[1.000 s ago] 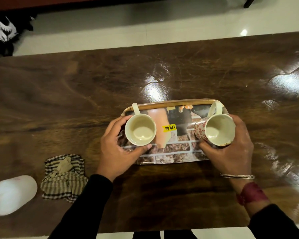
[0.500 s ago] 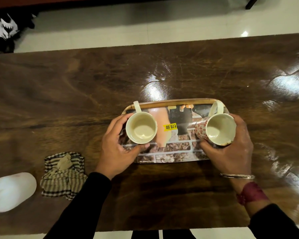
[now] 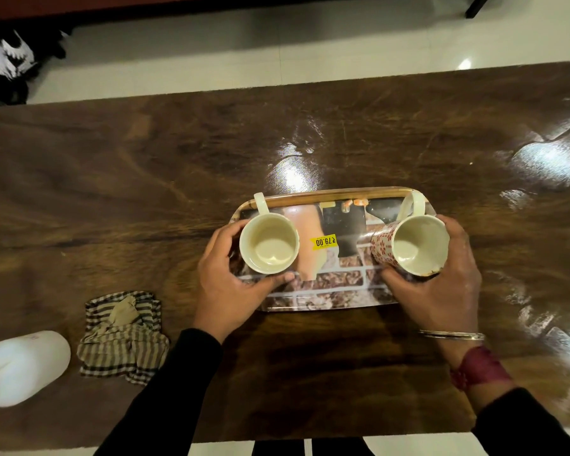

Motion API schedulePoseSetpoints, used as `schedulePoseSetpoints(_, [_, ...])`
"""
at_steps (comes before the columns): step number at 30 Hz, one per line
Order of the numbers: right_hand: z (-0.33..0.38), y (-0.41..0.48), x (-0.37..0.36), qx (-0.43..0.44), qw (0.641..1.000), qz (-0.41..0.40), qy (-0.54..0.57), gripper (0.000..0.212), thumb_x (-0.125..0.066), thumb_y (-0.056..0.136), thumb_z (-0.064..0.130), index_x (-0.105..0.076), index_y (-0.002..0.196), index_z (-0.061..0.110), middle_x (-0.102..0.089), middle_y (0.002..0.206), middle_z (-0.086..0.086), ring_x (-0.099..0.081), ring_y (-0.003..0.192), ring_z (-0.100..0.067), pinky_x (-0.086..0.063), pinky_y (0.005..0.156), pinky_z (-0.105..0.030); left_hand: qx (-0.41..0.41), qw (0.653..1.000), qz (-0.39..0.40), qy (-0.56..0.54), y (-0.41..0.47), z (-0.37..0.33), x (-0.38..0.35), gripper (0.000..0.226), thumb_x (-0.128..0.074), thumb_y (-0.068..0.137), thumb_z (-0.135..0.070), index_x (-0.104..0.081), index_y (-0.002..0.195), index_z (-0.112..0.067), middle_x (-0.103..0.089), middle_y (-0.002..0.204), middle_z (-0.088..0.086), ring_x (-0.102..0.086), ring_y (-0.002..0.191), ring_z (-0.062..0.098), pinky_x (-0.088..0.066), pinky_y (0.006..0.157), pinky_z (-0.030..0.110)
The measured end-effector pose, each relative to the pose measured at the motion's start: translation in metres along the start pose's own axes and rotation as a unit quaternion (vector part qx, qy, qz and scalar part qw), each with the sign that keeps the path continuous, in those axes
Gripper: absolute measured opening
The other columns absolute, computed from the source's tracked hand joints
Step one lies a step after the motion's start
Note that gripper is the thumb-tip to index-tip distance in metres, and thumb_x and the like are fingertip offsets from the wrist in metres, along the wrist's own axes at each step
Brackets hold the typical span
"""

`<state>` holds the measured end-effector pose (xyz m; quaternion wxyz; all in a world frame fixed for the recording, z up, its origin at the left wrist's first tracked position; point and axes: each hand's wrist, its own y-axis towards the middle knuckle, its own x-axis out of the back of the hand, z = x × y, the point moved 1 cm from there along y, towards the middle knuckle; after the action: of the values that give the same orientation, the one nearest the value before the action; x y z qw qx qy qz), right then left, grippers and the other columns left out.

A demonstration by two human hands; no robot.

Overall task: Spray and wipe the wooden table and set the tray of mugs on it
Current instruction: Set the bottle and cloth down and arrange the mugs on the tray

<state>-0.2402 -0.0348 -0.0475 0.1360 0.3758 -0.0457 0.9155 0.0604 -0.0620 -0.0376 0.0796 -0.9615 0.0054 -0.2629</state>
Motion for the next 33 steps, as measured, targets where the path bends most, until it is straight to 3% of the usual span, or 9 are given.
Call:
schedulePoseSetpoints(5, [0.0,0.0,0.0,-0.001,1.0,-0.006,-0.006,0.094,-0.099,0.06,0.022,-0.051,0.14,0.009,-0.058,0.134,-0.003,-0.055,0.12,-0.013,-0.04,0.1,-0.013,-0.023,0.999,0.026,-0.004,0.006,0.004,0.0,0.086,-0.093,0.062,-0.044,-0.057,0.136,-0.02,-0.055,0.133,-0.013,-0.054,0.126,0.001,-0.049,0.106,0.027])
schedulePoseSetpoints(13, [-0.002,0.0,-0.001,-0.003,1.0,-0.002,-0.008,0.097,-0.098,0.059,0.019,-0.049,0.142,0.008,-0.057,0.136,-0.004,-0.056,0.123,-0.019,-0.04,0.103,-0.017,-0.017,0.999,0.036,-0.017,0.004,0.007,0.001,0.09,-0.095,0.063,-0.038,-0.054,0.141,-0.018,-0.053,0.138,-0.008,-0.054,0.132,0.013,-0.052,0.107,0.045])
schedulePoseSetpoints(16, [-0.002,-0.004,-0.002,-0.006,1.0,-0.005,-0.019,0.111,-0.097,0.063,0.019,-0.038,0.155,0.007,-0.049,0.152,-0.009,-0.048,0.139,-0.024,-0.033,0.114,-0.017,-0.002,0.999,0.032,-0.027,0.0,0.01,0.001,0.096,-0.096,0.061,-0.042,-0.052,0.144,-0.022,-0.05,0.141,-0.013,-0.052,0.135,0.012,-0.052,0.108,0.046])
schedulePoseSetpoints(20, [0.006,-0.025,-0.003,-0.023,0.998,-0.059,-0.031,0.126,-0.098,0.066,0.034,-0.021,0.161,0.004,-0.03,0.16,-0.019,-0.028,0.152,-0.029,-0.034,0.121,-0.043,0.016,0.998,-0.002,-0.057,-0.011,0.018,0.005,0.11,-0.101,0.055,-0.041,-0.046,0.148,-0.021,-0.045,0.149,-0.006,-0.047,0.142,0.017,-0.049,0.112,0.047])
schedulePoseSetpoints(23, [0.012,-0.048,-0.004,0.064,0.99,-0.12,-0.039,0.105,-0.095,0.07,0.035,-0.041,0.146,-0.014,-0.039,0.144,-0.033,-0.04,0.141,-0.037,-0.051,0.102,-0.059,0.024,0.997,-0.038,-0.061,-0.027,0.019,0.013,0.105,-0.099,0.057,-0.032,-0.048,0.147,-0.012,-0.046,0.148,0.0,-0.05,0.14,0.017,-0.049,0.112,0.043])
schedulePoseSetpoints(25, [0.015,-0.065,-0.01,0.109,0.983,-0.127,-0.072,0.084,-0.093,0.07,0.032,-0.057,0.124,-0.021,-0.052,0.125,-0.036,-0.053,0.122,-0.043,-0.053,0.095,-0.055,0.027,0.996,-0.055,-0.062,-0.038,0.021,0.017,0.098,-0.097,0.06,-0.03,-0.05,0.144,-0.01,-0.05,0.145,0.002,-0.052,0.138,0.016,-0.05,0.111,0.042])
schedulePoseSetpoints(27, [0.028,-0.081,-0.02,0.139,0.982,-0.102,-0.074,0.063,-0.09,0.073,0.029,-0.065,0.108,-0.018,-0.061,0.112,-0.031,-0.058,0.11,-0.04,-0.05,0.099,-0.041,0.036,0.995,-0.075,-0.059,-0.047,0.024,0.026,0.091,-0.095,0.063,-0.031,-0.052,0.141,-0.014,-0.053,0.142,0.002,-0.055,0.135,0.017,-0.051,0.109,0.041])
schedulePoseSetpoints(29, [0.046,-0.093,-0.034,0.173,0.983,-0.05,-0.039,0.05,-0.089,0.074,0.024,-0.069,0.101,-0.013,-0.063,0.105,-0.025,-0.061,0.102,-0.036,-0.053,0.093,-0.04,0.047,0.993,-0.094,-0.058,-0.054,0.028,0.035,0.087,-0.094,0.065,-0.032,-0.053,0.14,-0.015,-0.056,0.139,0.003,-0.058,0.132,0.018,-0.054,0.106,0.039])
schedulePoseSetpoints(33, [0.088,-0.108,-0.07,0.248,0.968,0.038,0.029,0.049,-0.09,0.073,0.019,-0.064,0.111,0.003,-0.066,0.104,-0.016,-0.063,0.102,-0.026,-0.055,0.091,-0.036,0.057,0.988,-0.13,-0.053,-0.065,0.043,0.056,0.077,-0.093,0.072,-0.032,-0.056,0.137,-0.013,-0.059,0.133,0.004,-0.062,0.125,0.022,-0.057,0.098,0.034])
